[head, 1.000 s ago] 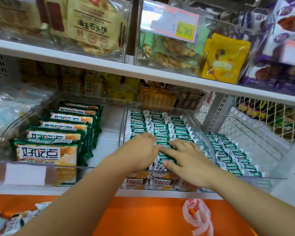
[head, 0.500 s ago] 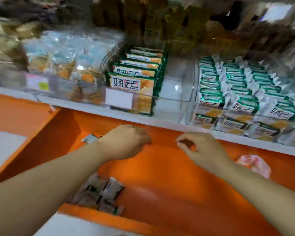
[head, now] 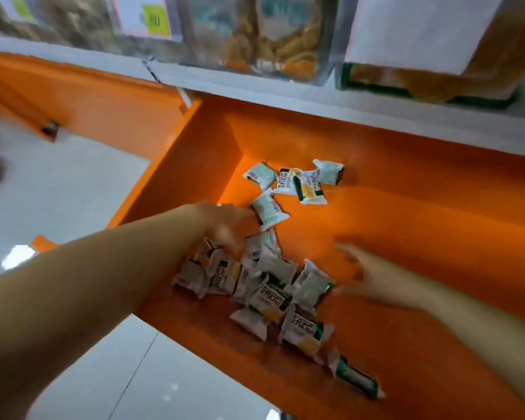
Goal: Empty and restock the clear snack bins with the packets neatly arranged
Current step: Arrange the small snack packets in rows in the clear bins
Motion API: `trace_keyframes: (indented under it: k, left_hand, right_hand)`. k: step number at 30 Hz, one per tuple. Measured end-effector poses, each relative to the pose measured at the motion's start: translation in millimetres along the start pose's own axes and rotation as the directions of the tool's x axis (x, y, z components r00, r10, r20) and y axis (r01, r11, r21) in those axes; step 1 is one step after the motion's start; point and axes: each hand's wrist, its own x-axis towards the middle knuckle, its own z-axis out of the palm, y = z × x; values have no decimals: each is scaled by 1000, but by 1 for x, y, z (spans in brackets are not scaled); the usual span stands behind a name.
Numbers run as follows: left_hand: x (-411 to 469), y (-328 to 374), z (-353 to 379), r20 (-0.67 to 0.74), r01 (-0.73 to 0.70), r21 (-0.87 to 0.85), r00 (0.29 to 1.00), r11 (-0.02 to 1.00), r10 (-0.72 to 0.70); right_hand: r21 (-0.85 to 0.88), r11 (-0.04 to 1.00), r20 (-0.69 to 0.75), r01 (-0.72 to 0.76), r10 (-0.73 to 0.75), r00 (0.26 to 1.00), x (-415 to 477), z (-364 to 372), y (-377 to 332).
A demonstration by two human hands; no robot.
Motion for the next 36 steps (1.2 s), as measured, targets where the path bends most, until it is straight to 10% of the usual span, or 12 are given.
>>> trace_keyframes:
  k: [9, 14, 24, 36]
  left_hand:
    - [42, -45, 46, 196, 155, 97, 965, 983, -172]
    - [48, -42, 66, 376, 216, -149, 915, 965, -147]
    - [36, 33, 76, 103, -100, -407, 983, 908, 154]
    - [38, 171, 54, 0, -459, -473, 853, 752, 522]
  right_hand:
    - [79, 997, 21, 22, -24, 999, 31, 47, -8]
    - [65, 998, 48, 5, -8, 999, 34, 63, -29]
    - [-7, 998, -26, 60, -61, 998, 11, 67, -13]
    - [-62, 994, -171, -95, 83, 982, -80, 23, 103]
